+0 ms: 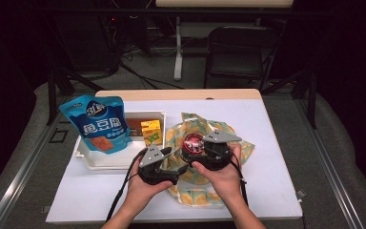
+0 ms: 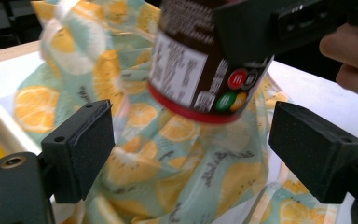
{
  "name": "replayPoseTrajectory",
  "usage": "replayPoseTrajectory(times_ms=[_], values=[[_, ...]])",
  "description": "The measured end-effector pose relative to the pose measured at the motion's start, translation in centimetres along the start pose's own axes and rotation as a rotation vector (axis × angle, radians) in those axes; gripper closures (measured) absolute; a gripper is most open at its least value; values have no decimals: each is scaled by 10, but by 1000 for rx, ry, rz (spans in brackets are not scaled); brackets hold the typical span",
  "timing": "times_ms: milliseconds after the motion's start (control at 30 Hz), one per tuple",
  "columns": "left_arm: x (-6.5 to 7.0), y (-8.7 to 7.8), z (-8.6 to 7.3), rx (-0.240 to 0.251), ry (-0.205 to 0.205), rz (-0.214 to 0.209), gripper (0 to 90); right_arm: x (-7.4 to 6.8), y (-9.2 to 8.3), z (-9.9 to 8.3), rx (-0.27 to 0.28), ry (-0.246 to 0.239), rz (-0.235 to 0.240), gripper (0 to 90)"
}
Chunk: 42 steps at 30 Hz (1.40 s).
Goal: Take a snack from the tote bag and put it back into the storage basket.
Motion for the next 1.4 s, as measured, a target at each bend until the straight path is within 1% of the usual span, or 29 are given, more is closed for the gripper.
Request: replayPoseTrajectory(times_ms=[67, 167, 200, 233, 267, 300, 333, 367, 400, 433, 500, 533, 567, 633, 667, 733, 800, 867, 900, 933, 967, 1000, 1033, 1067, 1133, 1200, 1267, 1333, 1400], values=[[2, 2, 1, 2, 11, 0, 154, -3, 0, -1, -9, -8, 1, 253], [4, 4, 3, -4, 26, -14, 156, -8, 0, -3, -11, -16, 13, 253], [5, 5, 3, 0, 26, 4, 157, -10, 1, -4, -13, -13, 13, 253], [5, 6, 3, 1, 30, -11, 157, -12, 1, -4, -18, -20, 14, 253], [6, 6, 4, 4, 29, -15, 160, -14, 1, -5, -17, -24, 14, 253], [6, 7, 4, 7, 33, -14, 162, -16, 2, -5, -22, -29, 17, 253], [6, 7, 5, 7, 36, 3, 167, -17, 2, -6, -28, -32, 20, 253], [7, 7, 6, 8, 37, -12, 173, -18, 2, -6, -35, -35, 23, 253], [7, 8, 6, 7, 45, 7, 176, -20, 3, -7, -36, -35, 25, 253], [7, 7, 7, -1, 50, -10, 185, -22, 3, -7, -36, -39, 27, 253], [6, 8, 8, 9, 52, -4, 194, -24, 3, -8, -40, -42, 30, 253], [6, 8, 9, 11, 55, 2, 198, -25, 4, -9, -43, -40, 33, 253], [6, 8, 9, 6, 57, -8, 199, -26, 4, -9, -50, -40, 38, 253], [6, 9, 11, 16, 61, -9, 201, -28, 4, -10, -57, -44, 43, 253], [7, 9, 11, 16, 63, 6, 205, -29, 5, -11, -57, -44, 43, 253], [8, 10, 11, 10, 70, -12, 205, -30, 5, -12, -67, -48, 46, 253], [8, 10, 10, 9, 73, -9, 216, -31, 6, -13, -63, -44, 42, 253], [8, 10, 9, 12, 85, -10, 236, -30, 6, -13, -63, -38, 46, 252], [8, 9, 9, 9, 93, 9, 240, -30, 6, -13, -64, -41, 48, 252], [9, 9, 9, 10, 103, -3, 243, -30, 5, -14, -65, -40, 51, 251], [9, 8, 9, 10, 107, 0, 245, -30, 5, -14, -65, -37, 55, 251], [9, 7, 9, 10, 106, -1, 247, -30, 5, -14, -65, -32, 61, 250], [9, 7, 9, 9, 104, 14, 249, -30, 5, -14, -62, -29, 71, 248], [10, 7, 9, 15, 101, -2, 250, -30, 5, -14, -58, -26, 79, 246], [9, 5, 9, 21, 81, -13, 252, -30, 4, -13, -42, -30, 93, 209], [7, 4, 9, 21, 81, -1, 253, -29, 2, -13, -35, -27, 87, 154], [4, 3, 8, 20, 68, 6, 253, -28, -1, -11, -19, -17, 103, 146], [0, 1, 7, 17, 61, 16, 254, -26, -6, -10, 3, -9, 108, 139], [-3, -1, 6, 18, 46, 14, 254, -25, -12, -8, 20, -9, 112, 137]])
Point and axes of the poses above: each handheld gripper's, and its own axes: y roughly forward along the jaws, z roughly out of its top, x roughly to its right, the point moved 4 cm from there along y, roughly forward along the jaws, and after that the axes turned 8 degrees about y, right-handed, at the moved point
